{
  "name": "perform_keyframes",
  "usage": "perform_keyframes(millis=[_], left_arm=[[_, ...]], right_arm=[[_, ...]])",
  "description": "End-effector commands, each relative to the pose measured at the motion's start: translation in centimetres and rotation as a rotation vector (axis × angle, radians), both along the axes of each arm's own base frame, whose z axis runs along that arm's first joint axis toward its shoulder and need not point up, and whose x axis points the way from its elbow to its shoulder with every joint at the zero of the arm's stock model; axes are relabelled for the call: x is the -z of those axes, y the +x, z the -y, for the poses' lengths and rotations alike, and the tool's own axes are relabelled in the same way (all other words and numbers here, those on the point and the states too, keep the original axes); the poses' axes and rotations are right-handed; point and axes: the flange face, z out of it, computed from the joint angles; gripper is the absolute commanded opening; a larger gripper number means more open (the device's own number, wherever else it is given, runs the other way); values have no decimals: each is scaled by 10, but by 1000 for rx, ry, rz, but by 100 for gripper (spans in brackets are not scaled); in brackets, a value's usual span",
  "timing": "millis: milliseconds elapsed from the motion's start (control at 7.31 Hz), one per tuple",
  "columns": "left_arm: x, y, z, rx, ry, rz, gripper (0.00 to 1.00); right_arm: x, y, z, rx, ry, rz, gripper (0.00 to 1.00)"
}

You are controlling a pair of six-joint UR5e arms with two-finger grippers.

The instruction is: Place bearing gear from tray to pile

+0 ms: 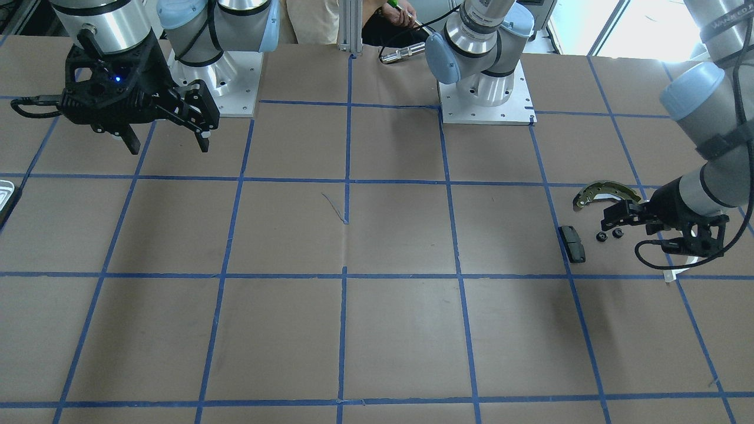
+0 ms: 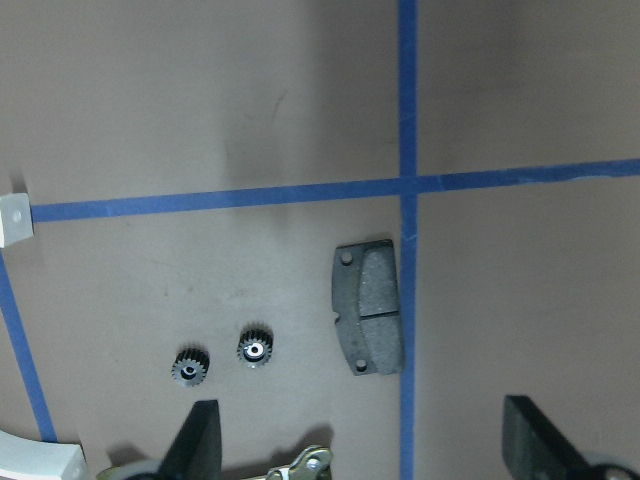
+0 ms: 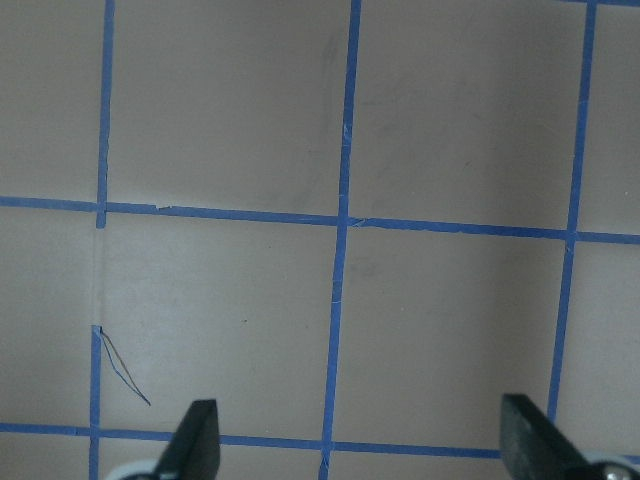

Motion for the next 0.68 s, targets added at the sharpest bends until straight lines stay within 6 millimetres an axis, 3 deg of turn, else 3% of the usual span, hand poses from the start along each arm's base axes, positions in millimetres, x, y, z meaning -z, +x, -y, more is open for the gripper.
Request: perform_keyframes(millis=[0,274,547], left_arm=[[-53,-98,-13,97,-60,25,100],[-90,-174,-39,28,-99,-34,100],[-113,-231,-65,107,-105,-19,100]], right_arm=[[0,0,1,2,-6,1,100],[-1,0,0,0,-9,-1,100],[-2,1,-1,0,-10,1,100]])
